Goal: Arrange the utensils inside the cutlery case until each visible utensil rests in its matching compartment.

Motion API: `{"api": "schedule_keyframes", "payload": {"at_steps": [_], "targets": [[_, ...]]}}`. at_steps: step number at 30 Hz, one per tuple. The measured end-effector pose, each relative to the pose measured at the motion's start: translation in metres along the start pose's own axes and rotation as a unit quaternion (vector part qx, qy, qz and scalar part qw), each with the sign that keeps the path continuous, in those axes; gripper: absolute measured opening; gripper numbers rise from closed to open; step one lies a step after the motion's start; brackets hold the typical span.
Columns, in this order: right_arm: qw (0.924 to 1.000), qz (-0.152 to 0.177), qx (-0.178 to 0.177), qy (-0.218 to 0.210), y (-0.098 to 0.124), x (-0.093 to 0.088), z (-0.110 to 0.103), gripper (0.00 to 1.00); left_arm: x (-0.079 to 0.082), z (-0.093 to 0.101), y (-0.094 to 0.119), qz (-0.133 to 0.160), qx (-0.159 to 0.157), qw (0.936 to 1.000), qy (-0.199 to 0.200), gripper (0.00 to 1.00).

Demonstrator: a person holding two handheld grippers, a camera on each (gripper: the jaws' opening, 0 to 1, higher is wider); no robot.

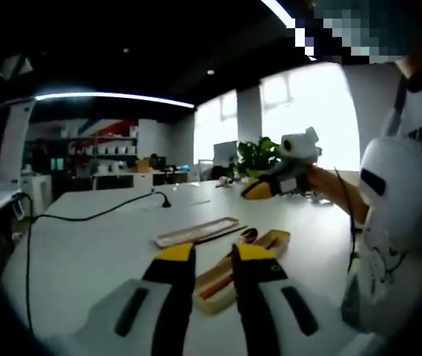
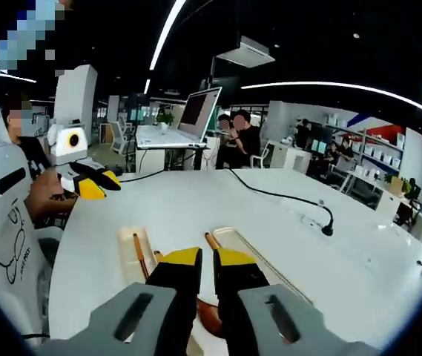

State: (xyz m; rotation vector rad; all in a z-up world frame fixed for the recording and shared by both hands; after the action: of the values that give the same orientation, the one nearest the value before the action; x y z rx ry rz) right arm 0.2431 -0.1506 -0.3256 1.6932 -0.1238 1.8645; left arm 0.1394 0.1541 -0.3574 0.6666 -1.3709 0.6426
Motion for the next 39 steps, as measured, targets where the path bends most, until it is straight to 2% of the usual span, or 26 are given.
{"api": "schedule_keyframes", "payload": {"at_steps": [6, 9, 13, 19, 22, 27, 31, 34, 36, 39], "targets": [[0.9991, 0.029, -0.023, -0.021, 0.014, -0.005, 0.005, 0.05, 0.008, -0.002, -0.008, 0.016, 0.001, 0.9998, 0.007, 0.2], [0.9965, 0.068, -0.047, -0.013, 0.02, -0.007, 0.008, 0.09, 0.011, -0.002, -0.012, 0.021, -0.005, 0.9997, 0.008, 0.19], [0.9911, 0.106, -0.075, -0.028, 0.031, -0.01, 0.012, 0.09, 0.013, -0.003, -0.017, 0.021, -0.007, 0.9997, 0.006, 0.19], [0.9841, 0.135, -0.112, -0.026, 0.046, -0.015, 0.016, 0.09, 0.015, -0.001, -0.025, 0.026, -0.01, 0.9995, 0.012, 0.19], [0.9821, 0.146, -0.114, -0.037, 0.05, -0.018, 0.017, 0.09, 0.017, -0.002, -0.028, 0.021, -0.008, 0.9997, 0.005, 0.19], [0.9829, 0.141, -0.112, -0.038, 0.052, -0.027, 0.016, 0.05, 0.024, -0.005, -0.031, 0.014, -0.002, 0.9998, -0.015, 0.2], [0.9826, 0.142, -0.112, -0.043, 0.054, -0.03, 0.015, 0.03, 0.029, -0.011, -0.036, -0.001, 0.006, 0.9991, -0.041, 0.2], [0.9827, 0.138, -0.116, -0.042, 0.059, -0.034, 0.017, 0.0, 0.03, -0.017, -0.042, -0.026, 0.005, 0.9974, -0.067, 0.2], [0.9818, 0.14, -0.118, -0.048, 0.062, -0.036, 0.018, 0.0, 0.029, -0.02, -0.048, -0.06, 0.01, 0.9929, -0.102, 0.2], [0.9807, 0.143, -0.122, -0.056, 0.067, -0.041, 0.019, 0.0, 0.027, -0.019, -0.057, -0.094, -0.009, 0.9867, -0.133, 0.2]]}}
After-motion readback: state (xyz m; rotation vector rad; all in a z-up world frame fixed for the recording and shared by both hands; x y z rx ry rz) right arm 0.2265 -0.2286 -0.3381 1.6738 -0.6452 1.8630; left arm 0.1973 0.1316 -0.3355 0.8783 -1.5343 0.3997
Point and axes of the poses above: the point that each gripper's makers call its tool centre point, and the gripper's own axes: y roughly backward along the fingers, z roughly to its right, x roughly out of its top, the point moved 10 cm from there along y, roughly backward along the fingers, and after that the axes turned 3 degrees about y, right-handed, at the moved point
